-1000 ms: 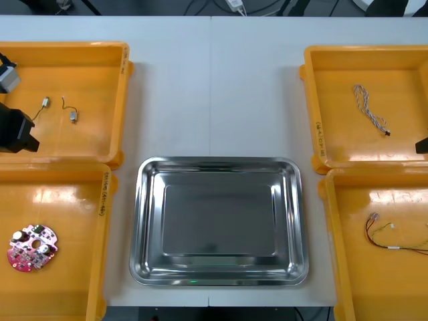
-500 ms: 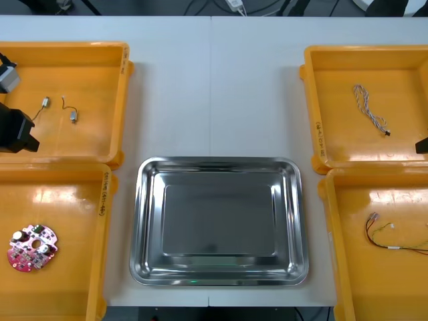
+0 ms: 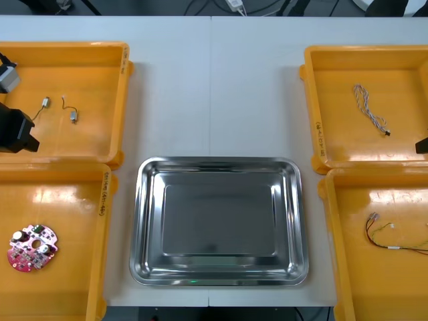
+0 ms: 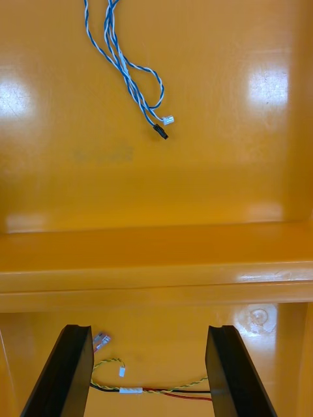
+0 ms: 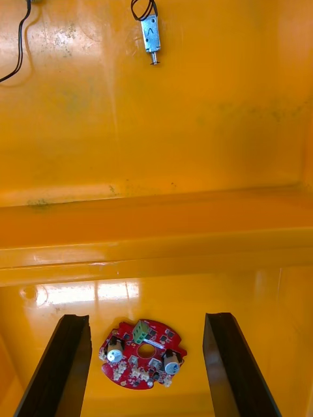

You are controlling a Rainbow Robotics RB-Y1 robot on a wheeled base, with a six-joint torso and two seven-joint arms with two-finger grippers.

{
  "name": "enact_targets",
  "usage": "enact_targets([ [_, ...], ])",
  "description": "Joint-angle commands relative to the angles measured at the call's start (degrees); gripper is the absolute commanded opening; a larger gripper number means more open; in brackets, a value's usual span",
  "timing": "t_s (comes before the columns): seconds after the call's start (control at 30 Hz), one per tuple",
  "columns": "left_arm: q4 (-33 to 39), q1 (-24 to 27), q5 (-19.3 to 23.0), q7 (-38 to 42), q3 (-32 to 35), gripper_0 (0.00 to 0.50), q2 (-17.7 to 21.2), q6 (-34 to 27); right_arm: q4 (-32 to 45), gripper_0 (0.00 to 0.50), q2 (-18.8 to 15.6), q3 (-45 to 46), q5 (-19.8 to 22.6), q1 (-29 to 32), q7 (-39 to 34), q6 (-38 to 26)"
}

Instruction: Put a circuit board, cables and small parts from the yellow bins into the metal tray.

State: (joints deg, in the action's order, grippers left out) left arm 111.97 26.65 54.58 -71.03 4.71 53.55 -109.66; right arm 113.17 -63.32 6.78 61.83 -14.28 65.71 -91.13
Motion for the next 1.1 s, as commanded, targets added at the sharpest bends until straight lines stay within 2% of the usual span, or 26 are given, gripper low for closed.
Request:
enact_targets([
  [0.03, 1.67, -0.72, 0.0, 0.46, 1.62, 0.5, -0.2, 0.06, 1.36, 0.5, 0.48, 2.01, 0.22, 0.57, -2.87, 0.43],
  [1.1, 1.67, -0.72, 0.0, 0.46, 1.62, 0.5, -0.2, 0.06, 1.36, 0.5, 0.48, 2.01, 0.22, 0.57, -2.87, 0.43],
])
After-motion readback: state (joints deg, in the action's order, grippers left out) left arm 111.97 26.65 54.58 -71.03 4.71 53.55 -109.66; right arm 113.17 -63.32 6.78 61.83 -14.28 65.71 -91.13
